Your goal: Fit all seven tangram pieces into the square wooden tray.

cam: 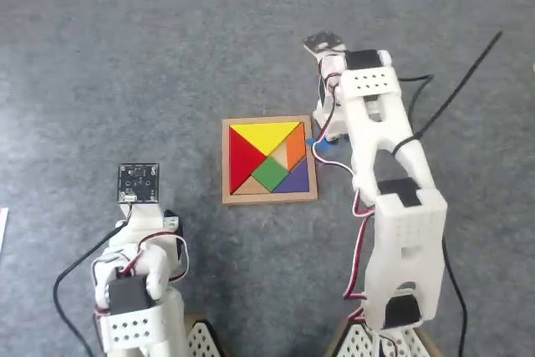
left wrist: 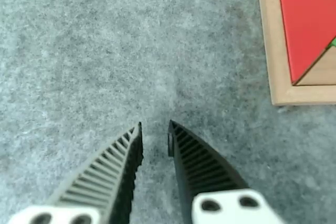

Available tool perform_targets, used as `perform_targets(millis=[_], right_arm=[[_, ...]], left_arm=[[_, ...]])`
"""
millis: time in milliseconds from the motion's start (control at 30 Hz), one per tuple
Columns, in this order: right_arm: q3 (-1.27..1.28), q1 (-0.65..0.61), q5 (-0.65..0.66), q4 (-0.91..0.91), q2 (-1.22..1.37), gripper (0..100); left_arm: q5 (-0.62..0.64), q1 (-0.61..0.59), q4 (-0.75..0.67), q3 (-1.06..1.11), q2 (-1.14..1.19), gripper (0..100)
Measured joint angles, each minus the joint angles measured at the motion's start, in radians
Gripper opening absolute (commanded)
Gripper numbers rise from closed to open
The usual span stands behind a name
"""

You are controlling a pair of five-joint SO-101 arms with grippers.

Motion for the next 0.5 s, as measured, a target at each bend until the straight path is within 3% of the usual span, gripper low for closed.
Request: perform_targets(millis=[500], right_arm=[[0.0, -0.06, -0.021, -0.083, 0.094, 8.0]], left_arm=[[0.0, 0.0, 0.0, 0.0, 0.0, 8]])
